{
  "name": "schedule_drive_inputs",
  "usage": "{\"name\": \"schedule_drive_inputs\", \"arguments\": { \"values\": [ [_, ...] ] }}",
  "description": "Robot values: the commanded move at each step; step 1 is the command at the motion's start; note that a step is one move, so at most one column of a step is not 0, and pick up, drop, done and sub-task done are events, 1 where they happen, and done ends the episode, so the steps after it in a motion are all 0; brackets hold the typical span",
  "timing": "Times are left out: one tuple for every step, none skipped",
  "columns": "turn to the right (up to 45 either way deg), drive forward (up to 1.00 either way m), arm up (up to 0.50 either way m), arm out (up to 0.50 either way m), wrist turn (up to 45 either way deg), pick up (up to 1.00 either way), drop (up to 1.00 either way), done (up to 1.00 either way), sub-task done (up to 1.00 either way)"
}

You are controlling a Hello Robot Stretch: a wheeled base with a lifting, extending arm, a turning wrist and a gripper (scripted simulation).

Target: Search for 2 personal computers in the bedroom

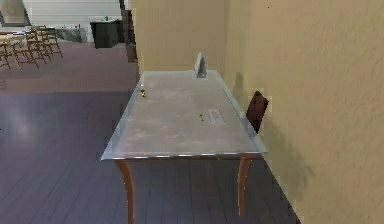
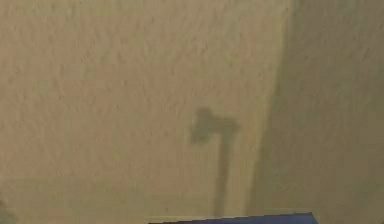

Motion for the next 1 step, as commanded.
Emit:
{"name": "schedule_drive_inputs", "arguments": {
  "values": [
    [27.0, 0.00, 0.00, 0.00, 0.0, 0.00, 0.00, 0.00, 0.00]
  ]
}}
